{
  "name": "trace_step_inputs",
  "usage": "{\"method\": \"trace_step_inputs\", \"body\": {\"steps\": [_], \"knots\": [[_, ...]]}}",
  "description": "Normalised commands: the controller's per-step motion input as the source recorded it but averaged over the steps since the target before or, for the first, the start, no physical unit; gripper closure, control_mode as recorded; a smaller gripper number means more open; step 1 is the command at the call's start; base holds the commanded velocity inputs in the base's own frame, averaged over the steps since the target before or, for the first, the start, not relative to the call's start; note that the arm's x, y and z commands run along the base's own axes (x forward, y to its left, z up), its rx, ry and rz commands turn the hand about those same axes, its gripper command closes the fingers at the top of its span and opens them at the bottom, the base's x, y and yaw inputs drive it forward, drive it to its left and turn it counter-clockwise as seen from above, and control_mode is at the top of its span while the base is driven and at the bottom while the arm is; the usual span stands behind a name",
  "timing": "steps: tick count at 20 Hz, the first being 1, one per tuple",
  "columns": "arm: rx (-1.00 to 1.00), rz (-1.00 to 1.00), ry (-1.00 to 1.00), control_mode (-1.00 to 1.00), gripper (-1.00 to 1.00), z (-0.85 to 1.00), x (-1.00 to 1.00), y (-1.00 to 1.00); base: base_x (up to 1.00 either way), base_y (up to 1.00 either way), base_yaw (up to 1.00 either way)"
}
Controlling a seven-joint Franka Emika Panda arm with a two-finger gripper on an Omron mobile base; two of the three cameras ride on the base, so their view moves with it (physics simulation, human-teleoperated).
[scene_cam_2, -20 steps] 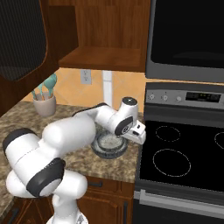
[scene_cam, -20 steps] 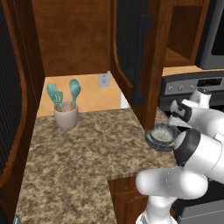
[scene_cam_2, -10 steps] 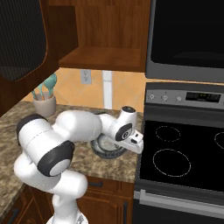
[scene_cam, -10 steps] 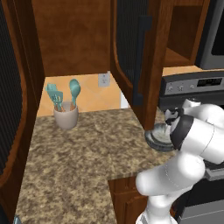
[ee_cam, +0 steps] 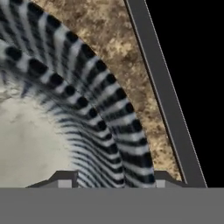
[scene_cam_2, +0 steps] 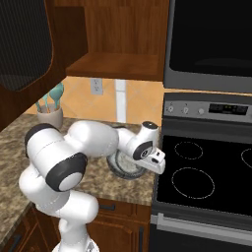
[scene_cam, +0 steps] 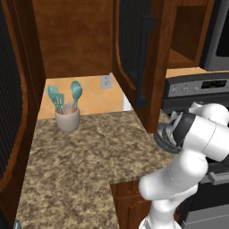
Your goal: Pick up the bowls on the counter and stack them on top of one another in the open cabinet. Place the smaller bowl on top of the larger bowl.
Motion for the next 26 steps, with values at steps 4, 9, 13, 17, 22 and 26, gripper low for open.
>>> {"method": "trace_step_inputs", "body": {"steps": [4,9,13,17,22,26], "knots": [[0.00,-0.02,-0.03,-1.00,1.00,0.18,-0.04,0.00,0.00,0.00,0.00],[0.00,-0.13,-0.24,-1.00,1.00,0.97,-0.58,0.00,0.00,0.00,0.00],[0.00,-0.13,-0.26,-1.00,1.00,1.00,-0.58,0.00,0.00,0.00,0.00],[0.00,-0.13,-0.24,-1.00,1.00,1.00,-0.45,0.03,0.00,0.00,0.00],[0.00,-0.01,-0.09,-1.00,1.00,1.00,-0.01,0.05,0.00,0.00,0.00],[0.00,0.00,-0.14,-1.00,1.00,1.00,-0.01,0.05,0.00,0.00,0.00]]}}
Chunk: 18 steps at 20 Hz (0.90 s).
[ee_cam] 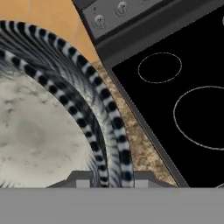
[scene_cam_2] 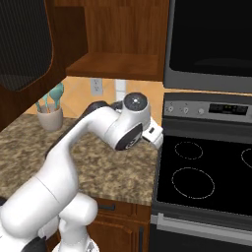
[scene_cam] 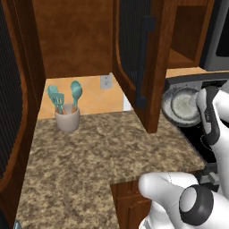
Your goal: Pick up the bowls on the counter and stack them on top of one another in the open cabinet. Place the smaller bowl on top of the larger bowl.
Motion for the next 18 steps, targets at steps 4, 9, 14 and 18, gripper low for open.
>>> {"method": "trace_step_inputs", "body": {"steps": [4,9,14,18], "knots": [[0.04,0.02,-0.19,-1.00,1.00,1.00,-0.02,0.00,0.00,0.00,0.00],[0.09,0.02,-0.14,-1.00,1.00,1.00,0.06,0.14,0.00,0.00,0.00],[0.04,0.00,-0.02,-1.00,1.00,0.82,0.50,0.37,0.00,0.00,0.00],[0.00,-0.03,0.00,-1.00,1.00,0.62,0.77,0.52,0.00,0.00,0.00]]}}
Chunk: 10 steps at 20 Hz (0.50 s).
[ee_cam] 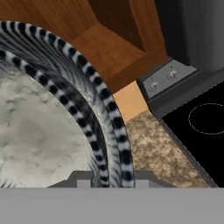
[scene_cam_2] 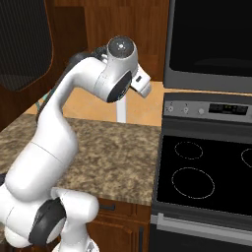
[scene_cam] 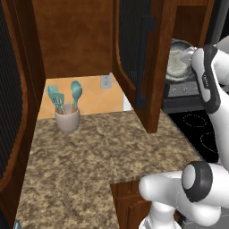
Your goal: Pick up the bowls on the counter and stack them on top of one another in the open cabinet. Place the smaller bowl on top of the larger bowl.
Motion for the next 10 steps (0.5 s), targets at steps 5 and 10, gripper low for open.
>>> {"method": "trace_step_inputs", "body": {"steps": [5,10], "knots": [[0.01,-0.07,0.02,-1.00,1.00,0.14,0.79,0.41,0.00,0.00,0.00],[0.00,-0.04,0.15,-1.00,1.00,0.00,0.72,0.10,0.00,0.00,0.00]]}}
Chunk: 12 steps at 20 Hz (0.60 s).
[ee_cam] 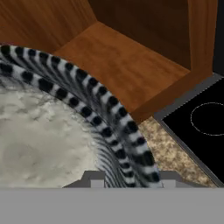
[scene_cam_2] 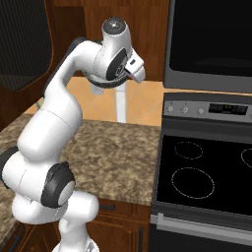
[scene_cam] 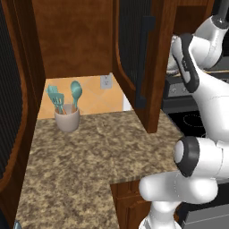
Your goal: Pick up the bowls on the counter and stack them on top of one another in the open cabinet. Place the smaller bowl on top of the larger bowl.
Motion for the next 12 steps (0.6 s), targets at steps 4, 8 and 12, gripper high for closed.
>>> {"method": "trace_step_inputs", "body": {"steps": [4,8,12], "knots": [[0.00,-0.10,0.10,-1.00,1.00,0.03,0.75,0.14,0.00,0.00,0.00],[0.01,-0.05,-0.02,-1.00,1.00,0.17,0.06,0.23,0.00,0.00,0.00],[0.03,-0.11,-0.22,-1.00,1.00,0.00,-0.20,0.13,0.00,0.00,0.00]]}}
